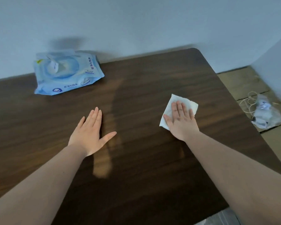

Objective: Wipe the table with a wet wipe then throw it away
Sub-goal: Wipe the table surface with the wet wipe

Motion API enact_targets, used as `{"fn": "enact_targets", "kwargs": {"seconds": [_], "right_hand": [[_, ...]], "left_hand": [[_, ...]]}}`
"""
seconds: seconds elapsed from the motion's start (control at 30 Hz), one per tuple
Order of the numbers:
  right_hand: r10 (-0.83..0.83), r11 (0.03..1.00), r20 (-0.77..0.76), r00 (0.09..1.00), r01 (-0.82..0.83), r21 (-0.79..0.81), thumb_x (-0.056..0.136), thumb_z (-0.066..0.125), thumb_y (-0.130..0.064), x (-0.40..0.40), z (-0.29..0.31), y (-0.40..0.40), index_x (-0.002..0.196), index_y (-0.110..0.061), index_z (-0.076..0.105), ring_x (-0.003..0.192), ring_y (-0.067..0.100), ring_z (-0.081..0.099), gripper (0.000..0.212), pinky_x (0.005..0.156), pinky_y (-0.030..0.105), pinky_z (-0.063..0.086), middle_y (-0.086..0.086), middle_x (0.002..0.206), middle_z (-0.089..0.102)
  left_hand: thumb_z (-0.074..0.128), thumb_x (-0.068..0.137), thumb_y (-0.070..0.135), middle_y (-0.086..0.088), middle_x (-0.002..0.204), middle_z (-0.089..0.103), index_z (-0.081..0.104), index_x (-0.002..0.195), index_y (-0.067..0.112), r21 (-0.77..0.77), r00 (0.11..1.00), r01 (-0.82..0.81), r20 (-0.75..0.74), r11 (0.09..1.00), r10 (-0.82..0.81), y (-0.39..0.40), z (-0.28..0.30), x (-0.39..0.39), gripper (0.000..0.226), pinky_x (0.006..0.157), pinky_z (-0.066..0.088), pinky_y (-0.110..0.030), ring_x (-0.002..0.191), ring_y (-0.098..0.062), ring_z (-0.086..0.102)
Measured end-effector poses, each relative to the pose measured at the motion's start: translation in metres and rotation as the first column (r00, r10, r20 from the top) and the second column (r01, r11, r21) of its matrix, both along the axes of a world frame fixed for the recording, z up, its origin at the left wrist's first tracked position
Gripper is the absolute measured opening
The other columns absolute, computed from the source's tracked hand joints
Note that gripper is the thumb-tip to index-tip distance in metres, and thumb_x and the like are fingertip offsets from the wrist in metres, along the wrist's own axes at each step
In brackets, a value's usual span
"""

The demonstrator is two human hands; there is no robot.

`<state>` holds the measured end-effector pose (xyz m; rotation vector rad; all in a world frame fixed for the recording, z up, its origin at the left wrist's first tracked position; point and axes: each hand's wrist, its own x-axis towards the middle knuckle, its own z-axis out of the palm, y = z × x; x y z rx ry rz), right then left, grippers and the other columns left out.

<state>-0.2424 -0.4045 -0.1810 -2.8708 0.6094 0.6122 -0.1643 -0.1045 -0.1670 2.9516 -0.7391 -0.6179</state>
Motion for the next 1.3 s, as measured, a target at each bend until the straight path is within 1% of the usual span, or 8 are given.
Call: {"fn": "enact_targets", "kwargs": {"seconds": [0.1,0.2,0.37,0.5,0.77,0.9,1.13,1.3], "right_hand": [[0.173,0.984,0.025,0.985,-0.173,0.030,0.095,0.004,-0.055,0.012,-0.001,0.079,0.147,-0.017,-0.018,0.145,0.018,-0.019,0.068,0.119,0.043,-0.009,0.003,0.159,-0.017],[0.369,0.927,0.048,0.928,-0.371,0.056,0.095,0.005,-0.056,0.022,0.001,0.172,0.147,-0.018,-0.018,0.144,0.018,-0.022,0.068,0.116,0.040,-0.015,0.001,0.158,-0.021],[0.588,0.798,0.089,0.804,-0.595,0.098,0.095,0.005,-0.055,0.042,0.000,0.325,0.148,-0.018,-0.017,0.143,0.017,-0.023,0.068,0.116,0.040,-0.016,0.001,0.158,-0.021],[0.737,0.658,0.112,0.667,-0.745,0.110,0.096,0.007,-0.055,0.050,-0.006,0.439,0.148,-0.019,-0.014,0.144,0.016,-0.023,0.067,0.117,0.041,-0.014,-0.001,0.159,-0.019],[0.841,0.497,0.173,0.513,-0.858,0.131,0.097,0.009,-0.053,0.068,-0.011,0.601,0.150,-0.018,-0.008,0.146,0.018,-0.018,0.066,0.118,0.043,-0.012,0.001,0.160,-0.013],[0.856,0.453,0.199,0.478,-0.877,0.159,0.098,0.012,-0.050,0.075,-0.012,0.648,0.151,-0.021,-0.008,0.146,0.018,-0.017,0.064,0.117,0.041,-0.013,-0.002,0.160,-0.011],[0.881,0.397,0.216,0.421,-0.906,0.145,0.097,0.012,-0.052,0.085,-0.018,0.655,0.151,-0.021,-0.006,0.146,0.017,-0.014,0.065,0.118,0.041,-0.011,-0.002,0.161,-0.009],[0.852,0.471,0.186,0.490,-0.872,0.135,0.096,0.009,-0.055,0.080,-0.016,0.602,0.150,-0.020,-0.009,0.146,0.016,-0.015,0.066,0.119,0.039,-0.009,-0.001,0.160,-0.013]], "left_hand": [[0.013,0.079,0.078,-0.003,0.158,-0.014,-0.010,0.149,0.014,0.010,0.992,-0.126,0.019,0.992,0.126,0.071,0.001,-0.016,0.097,0.118,-0.001,-0.038,0.145,-0.016,-0.011],[0.010,0.074,0.081,-0.007,0.158,-0.013,-0.010,0.148,0.011,0.061,0.955,-0.292,0.062,0.954,0.289,0.161,0.001,-0.046,0.104,0.118,0.001,-0.041,0.145,-0.021,-0.011],[0.009,0.061,0.092,-0.010,0.159,-0.012,-0.008,0.148,0.007,0.134,0.795,-0.606,0.066,0.784,0.603,0.313,0.001,-0.106,0.123,0.119,0.003,-0.043,0.146,-0.022,-0.011],[0.002,0.053,0.096,-0.007,0.158,-0.015,-0.011,0.148,0.008,0.130,0.747,-0.663,0.055,0.737,0.662,0.382,-0.003,-0.136,0.130,0.119,0.002,-0.042,0.145,-0.018,-0.014],[0.004,0.056,0.097,-0.001,0.158,-0.016,-0.011,0.148,0.013,0.020,0.732,-0.680,0.066,0.733,0.678,0.397,-0.012,-0.141,0.126,0.119,-0.003,-0.041,0.143,-0.013,-0.018],[-0.002,0.049,0.096,-0.001,0.160,-0.010,-0.007,0.150,0.015,-0.020,0.722,-0.690,0.040,0.723,0.690,0.401,-0.013,-0.140,0.130,0.119,-0.001,-0.043,0.144,-0.014,-0.016],[0.010,0.056,0.096,0.001,0.159,-0.011,-0.008,0.150,0.016,-0.032,0.722,-0.690,0.043,0.723,0.691,0.403,-0.017,-0.142,0.124,0.119,-0.002,-0.043,0.144,-0.013,-0.016],[0.008,0.056,0.096,-0.003,0.159,-0.017,-0.012,0.149,0.013,0.044,0.748,-0.663,-0.006,0.747,0.664,0.401,-0.011,-0.142,0.126,0.119,-0.002,-0.044,0.144,-0.017,-0.018]]}}
